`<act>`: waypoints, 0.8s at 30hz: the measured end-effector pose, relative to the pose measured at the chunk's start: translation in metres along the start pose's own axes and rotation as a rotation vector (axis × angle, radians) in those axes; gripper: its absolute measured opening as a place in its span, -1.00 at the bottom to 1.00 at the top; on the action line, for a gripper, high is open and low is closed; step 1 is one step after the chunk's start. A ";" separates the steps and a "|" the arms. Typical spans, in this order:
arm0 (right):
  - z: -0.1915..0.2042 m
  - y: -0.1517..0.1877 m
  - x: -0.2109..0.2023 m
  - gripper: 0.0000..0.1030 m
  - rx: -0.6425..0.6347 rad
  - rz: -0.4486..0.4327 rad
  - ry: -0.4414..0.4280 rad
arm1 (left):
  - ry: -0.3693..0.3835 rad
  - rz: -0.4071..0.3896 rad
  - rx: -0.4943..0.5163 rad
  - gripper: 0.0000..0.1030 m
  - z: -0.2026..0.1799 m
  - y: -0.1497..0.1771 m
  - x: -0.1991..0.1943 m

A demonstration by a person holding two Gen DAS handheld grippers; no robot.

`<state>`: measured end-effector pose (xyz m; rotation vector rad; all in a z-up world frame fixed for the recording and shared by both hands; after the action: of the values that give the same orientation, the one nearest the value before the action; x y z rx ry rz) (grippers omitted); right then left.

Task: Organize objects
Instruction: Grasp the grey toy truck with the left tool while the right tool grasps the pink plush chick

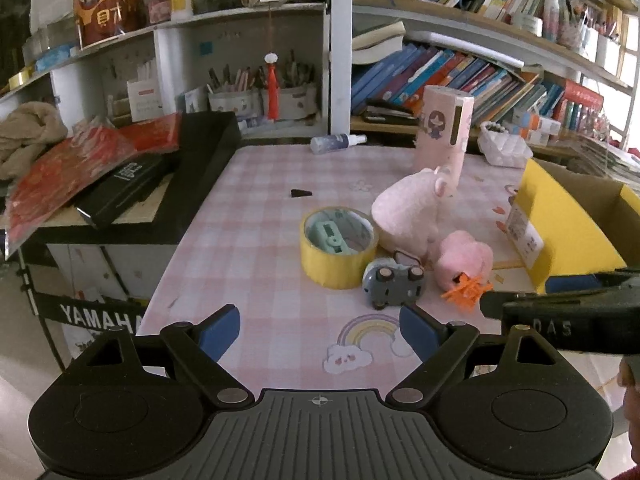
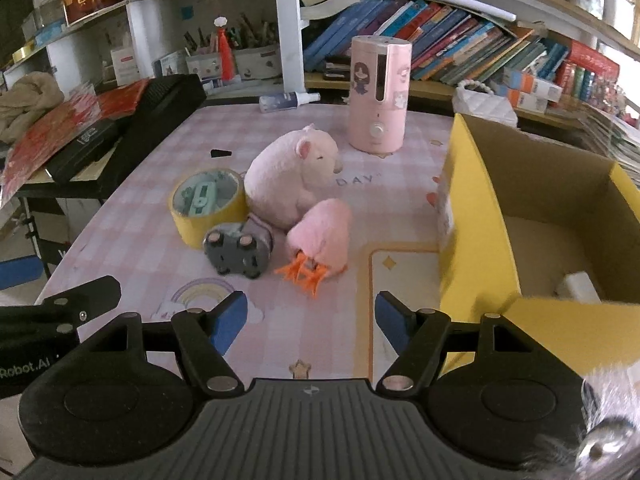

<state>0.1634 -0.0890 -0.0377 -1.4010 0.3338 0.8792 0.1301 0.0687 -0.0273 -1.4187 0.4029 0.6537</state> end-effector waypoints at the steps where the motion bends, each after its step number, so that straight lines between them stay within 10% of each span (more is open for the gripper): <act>1: -0.003 -0.004 0.005 0.33 0.003 0.002 -0.003 | -0.004 0.005 0.001 0.72 -0.001 -0.002 0.004; 16: -0.041 -0.053 0.081 0.26 0.123 0.104 -0.042 | 0.066 0.105 0.077 0.69 -0.048 -0.014 0.064; 20: -0.048 -0.056 0.094 -0.17 0.163 0.152 -0.120 | 0.091 0.128 0.099 0.58 -0.063 -0.017 0.081; 24: -0.050 -0.068 0.079 -0.19 0.130 0.078 -0.122 | 0.109 0.137 0.120 0.58 -0.079 -0.019 0.096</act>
<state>0.2768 -0.1045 -0.0529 -1.2159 0.3479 0.9849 0.2251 0.0076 -0.0820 -1.3235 0.6196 0.6530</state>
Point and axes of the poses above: each gripper's, at about its wrist camera, not at the fingertips, and x roughly the way its jaws point, z to its left, y to its underside, the point moved 3 cm from there along x, roughly the way its jaws point, and after that the axes turned 11 degrees about -y, right-handed, at the moved point
